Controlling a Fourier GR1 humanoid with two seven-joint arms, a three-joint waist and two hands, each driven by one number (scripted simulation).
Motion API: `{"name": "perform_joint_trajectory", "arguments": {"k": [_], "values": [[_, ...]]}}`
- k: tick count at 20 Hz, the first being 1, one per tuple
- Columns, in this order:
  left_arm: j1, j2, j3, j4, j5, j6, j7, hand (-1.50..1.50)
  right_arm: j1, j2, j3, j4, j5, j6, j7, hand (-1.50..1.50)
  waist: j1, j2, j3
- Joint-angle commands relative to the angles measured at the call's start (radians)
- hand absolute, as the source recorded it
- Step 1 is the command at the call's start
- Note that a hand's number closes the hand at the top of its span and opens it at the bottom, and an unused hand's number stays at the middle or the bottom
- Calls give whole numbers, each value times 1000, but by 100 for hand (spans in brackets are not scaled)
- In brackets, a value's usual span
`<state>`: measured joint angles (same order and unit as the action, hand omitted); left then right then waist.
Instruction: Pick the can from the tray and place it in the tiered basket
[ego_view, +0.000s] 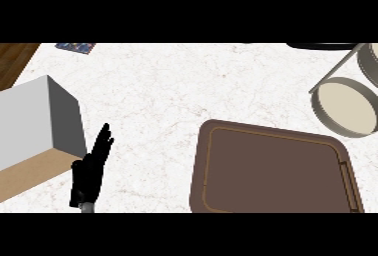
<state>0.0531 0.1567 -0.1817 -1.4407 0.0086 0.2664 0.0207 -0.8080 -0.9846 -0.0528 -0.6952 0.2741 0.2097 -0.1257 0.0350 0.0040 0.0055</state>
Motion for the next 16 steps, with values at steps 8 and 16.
{"name": "perform_joint_trajectory", "arguments": {"k": [8,16], "values": [[48,-4,4,17,-9,-3,-4,0,-82,153,-155,242,-161,96,1,-150,-9,3,-4],[24,-19,3,22,-28,11,25,0,-132,156,-304,301,-282,54,-37,-150,-18,2,-4]]}}
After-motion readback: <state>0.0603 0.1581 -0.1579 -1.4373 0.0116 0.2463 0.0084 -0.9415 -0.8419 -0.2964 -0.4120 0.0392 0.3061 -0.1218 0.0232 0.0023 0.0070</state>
